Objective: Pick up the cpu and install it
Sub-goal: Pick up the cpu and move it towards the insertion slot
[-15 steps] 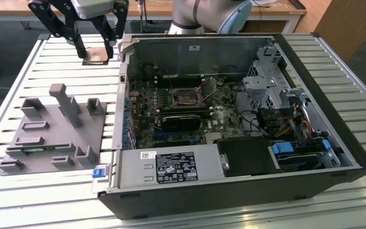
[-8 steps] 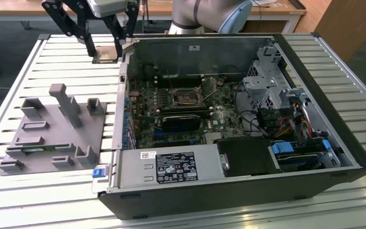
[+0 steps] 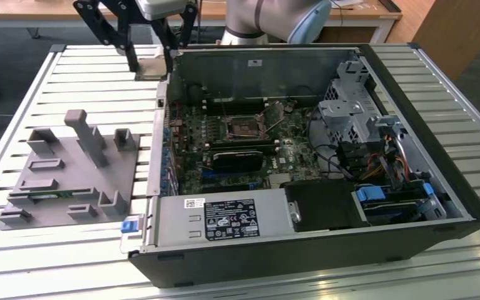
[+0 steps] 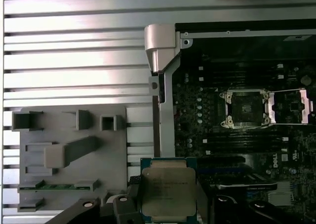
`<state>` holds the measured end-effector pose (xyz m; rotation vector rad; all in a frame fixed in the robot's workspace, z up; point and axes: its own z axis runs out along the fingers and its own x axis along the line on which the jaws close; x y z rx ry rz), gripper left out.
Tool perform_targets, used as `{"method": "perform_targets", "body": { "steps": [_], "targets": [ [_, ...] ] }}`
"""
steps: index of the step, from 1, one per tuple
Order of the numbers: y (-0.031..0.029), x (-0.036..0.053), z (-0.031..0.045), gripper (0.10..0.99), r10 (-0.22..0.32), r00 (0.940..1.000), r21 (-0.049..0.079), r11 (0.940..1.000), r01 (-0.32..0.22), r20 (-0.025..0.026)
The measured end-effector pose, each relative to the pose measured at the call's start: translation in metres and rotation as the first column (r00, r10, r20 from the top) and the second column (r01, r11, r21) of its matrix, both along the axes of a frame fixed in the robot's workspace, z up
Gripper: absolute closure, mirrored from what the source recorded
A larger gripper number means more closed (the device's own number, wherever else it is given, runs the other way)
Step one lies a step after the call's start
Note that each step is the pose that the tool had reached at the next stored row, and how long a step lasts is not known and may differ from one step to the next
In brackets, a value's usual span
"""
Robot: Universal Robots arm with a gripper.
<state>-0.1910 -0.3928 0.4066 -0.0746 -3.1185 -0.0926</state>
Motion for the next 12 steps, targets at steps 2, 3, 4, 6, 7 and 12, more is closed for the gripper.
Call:
{"method": "perform_targets", "body": {
  "steps": [2,3,4,6,7,12],
  "targets": [
    [0.0013,0.0046,-0.0001,0.557,0.000,1.0000,0.000,1.0000,0.000,0.0000],
    [0.0020,0.0068,-0.0002,0.557,0.000,1.0000,0.000,1.0000,0.000,0.0000],
    [0.0027,0.0090,-0.0003,0.557,0.000,1.0000,0.000,1.0000,0.000,0.0001],
    [0.0042,0.0136,-0.0004,0.557,0.000,1.0000,0.000,1.0000,0.000,0.0001],
    [0.0050,0.0159,-0.0005,0.557,0.000,1.0000,0.000,1.0000,0.000,0.0001],
    [0.0101,0.0298,-0.0007,0.557,0.000,1.0000,0.000,1.0000,0.000,0.0001]
  ]
}}
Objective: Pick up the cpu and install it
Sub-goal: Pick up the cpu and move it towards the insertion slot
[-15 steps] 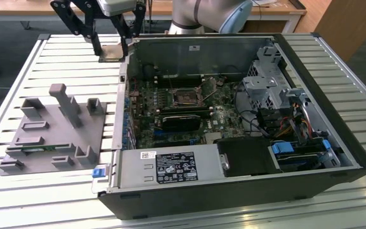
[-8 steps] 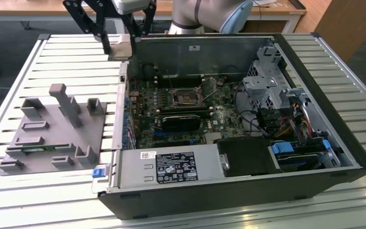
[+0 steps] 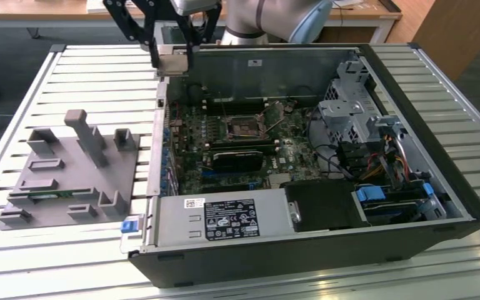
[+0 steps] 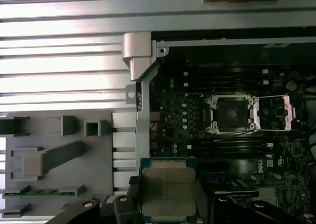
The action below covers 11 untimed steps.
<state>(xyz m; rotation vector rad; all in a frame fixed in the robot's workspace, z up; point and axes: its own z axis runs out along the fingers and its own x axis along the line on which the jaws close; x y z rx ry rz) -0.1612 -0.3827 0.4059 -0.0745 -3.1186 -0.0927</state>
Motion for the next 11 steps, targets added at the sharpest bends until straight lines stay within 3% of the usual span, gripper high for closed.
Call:
{"method": "perform_targets", "body": {
  "steps": [11],
  "targets": [
    [0.0083,0.0323,-0.0006,0.557,0.000,1.0000,0.000,1.0000,0.000,0.0000]
  ]
}}
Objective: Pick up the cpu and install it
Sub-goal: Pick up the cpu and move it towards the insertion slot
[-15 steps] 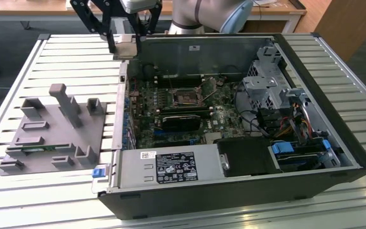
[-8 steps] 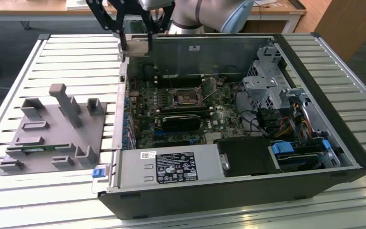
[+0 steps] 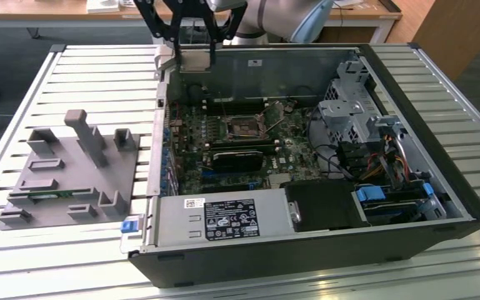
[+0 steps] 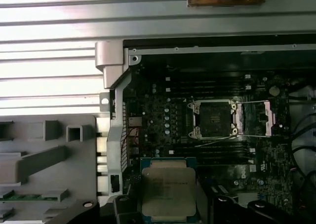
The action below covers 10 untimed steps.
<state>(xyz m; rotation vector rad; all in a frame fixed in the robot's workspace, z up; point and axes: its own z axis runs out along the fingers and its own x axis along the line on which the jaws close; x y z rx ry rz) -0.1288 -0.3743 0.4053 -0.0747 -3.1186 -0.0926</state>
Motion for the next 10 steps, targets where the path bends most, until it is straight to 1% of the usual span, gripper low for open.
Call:
{"method": "perform_targets", "body": {
  "steps": [5,8,10],
  "targets": [
    [0.0061,0.0122,-0.0005,0.557,0.000,1.0000,0.000,1.0000,0.000,0.0000],
    [0.0115,0.0216,-0.0010,0.557,0.000,1.0000,0.000,1.0000,0.000,0.0001],
    [0.0134,0.0272,-0.0012,0.557,0.000,1.0000,0.000,1.0000,0.000,0.0001]
  ]
}}
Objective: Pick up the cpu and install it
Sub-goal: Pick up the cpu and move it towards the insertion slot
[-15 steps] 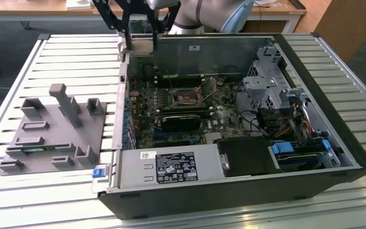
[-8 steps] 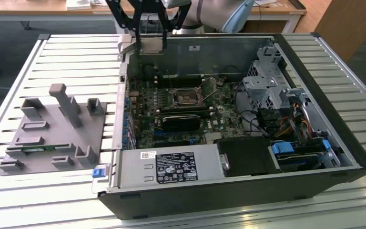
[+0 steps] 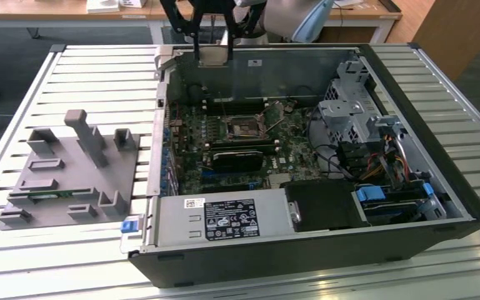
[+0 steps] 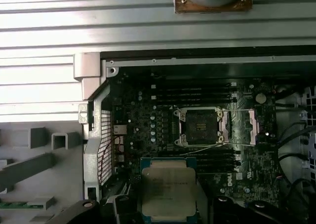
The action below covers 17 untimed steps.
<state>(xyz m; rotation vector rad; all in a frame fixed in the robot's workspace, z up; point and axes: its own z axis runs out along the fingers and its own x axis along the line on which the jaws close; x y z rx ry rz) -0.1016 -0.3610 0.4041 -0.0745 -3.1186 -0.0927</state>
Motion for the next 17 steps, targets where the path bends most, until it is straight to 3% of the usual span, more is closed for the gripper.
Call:
{"method": "perform_targets", "body": {
  "steps": [8,17],
  "targets": [
    [0.0009,0.0222,-0.0005,0.557,0.000,1.0000,0.000,1.0000,0.000,0.0004],
    [0.0009,0.0570,-0.0019,0.557,0.000,1.0000,0.001,1.0000,0.000,0.0040]
  ]
}}
